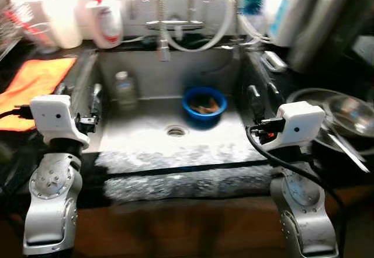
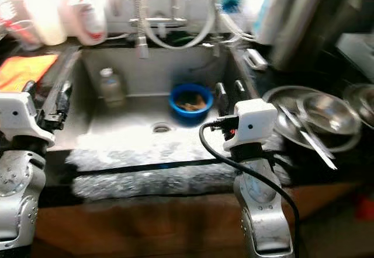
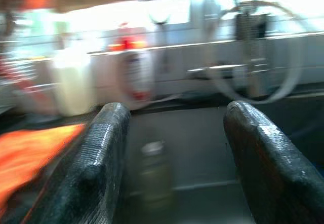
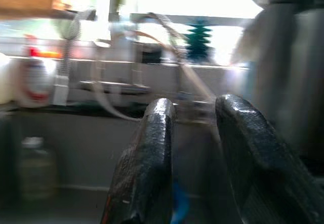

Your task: Kitchen organization

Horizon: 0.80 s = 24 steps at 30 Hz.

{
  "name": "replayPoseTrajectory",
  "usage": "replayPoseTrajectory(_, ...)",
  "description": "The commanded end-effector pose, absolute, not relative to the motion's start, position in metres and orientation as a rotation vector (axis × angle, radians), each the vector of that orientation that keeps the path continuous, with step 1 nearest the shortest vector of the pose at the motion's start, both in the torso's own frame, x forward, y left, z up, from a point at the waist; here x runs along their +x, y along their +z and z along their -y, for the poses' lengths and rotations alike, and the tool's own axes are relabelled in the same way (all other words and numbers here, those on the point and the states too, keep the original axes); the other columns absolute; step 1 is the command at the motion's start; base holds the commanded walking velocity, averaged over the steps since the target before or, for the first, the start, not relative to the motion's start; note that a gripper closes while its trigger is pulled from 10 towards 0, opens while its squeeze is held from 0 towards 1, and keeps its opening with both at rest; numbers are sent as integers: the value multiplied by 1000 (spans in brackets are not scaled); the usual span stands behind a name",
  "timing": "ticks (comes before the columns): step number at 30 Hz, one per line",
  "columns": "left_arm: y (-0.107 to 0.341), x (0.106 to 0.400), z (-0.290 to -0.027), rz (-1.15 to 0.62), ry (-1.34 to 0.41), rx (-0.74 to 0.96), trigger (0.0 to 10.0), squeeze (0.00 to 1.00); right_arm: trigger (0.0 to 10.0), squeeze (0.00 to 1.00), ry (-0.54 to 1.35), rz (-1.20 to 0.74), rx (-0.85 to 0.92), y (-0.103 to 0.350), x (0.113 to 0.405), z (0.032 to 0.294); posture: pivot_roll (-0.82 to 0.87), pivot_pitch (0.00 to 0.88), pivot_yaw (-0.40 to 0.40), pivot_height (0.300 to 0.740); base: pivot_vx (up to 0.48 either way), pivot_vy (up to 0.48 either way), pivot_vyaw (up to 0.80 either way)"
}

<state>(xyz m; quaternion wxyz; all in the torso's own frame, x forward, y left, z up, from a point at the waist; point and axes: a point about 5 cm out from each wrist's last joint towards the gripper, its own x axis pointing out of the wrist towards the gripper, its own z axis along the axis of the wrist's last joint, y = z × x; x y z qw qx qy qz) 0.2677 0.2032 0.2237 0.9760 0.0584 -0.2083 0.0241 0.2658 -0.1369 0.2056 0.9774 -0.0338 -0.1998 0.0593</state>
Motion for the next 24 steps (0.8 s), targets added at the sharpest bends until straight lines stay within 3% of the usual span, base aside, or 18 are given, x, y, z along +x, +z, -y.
replayPoseTrajectory(1,225,268,-203,429,49,114,10000,0,10000,0,117,405,-70,208,265,137,-10,90,-21,740,0,0,-775)
replayPoseTrajectory(21,226,270,-202,442,57,77,10000,0,10000,0,131,398,-67,207,266,135,-7,89,-27,740,0,0,-775)
replayPoseTrajectory(24,226,270,-201,447,56,58,10000,0,10000,0,132,398,-68,207,266,135,-7,89,-27,740,0,426,-775)
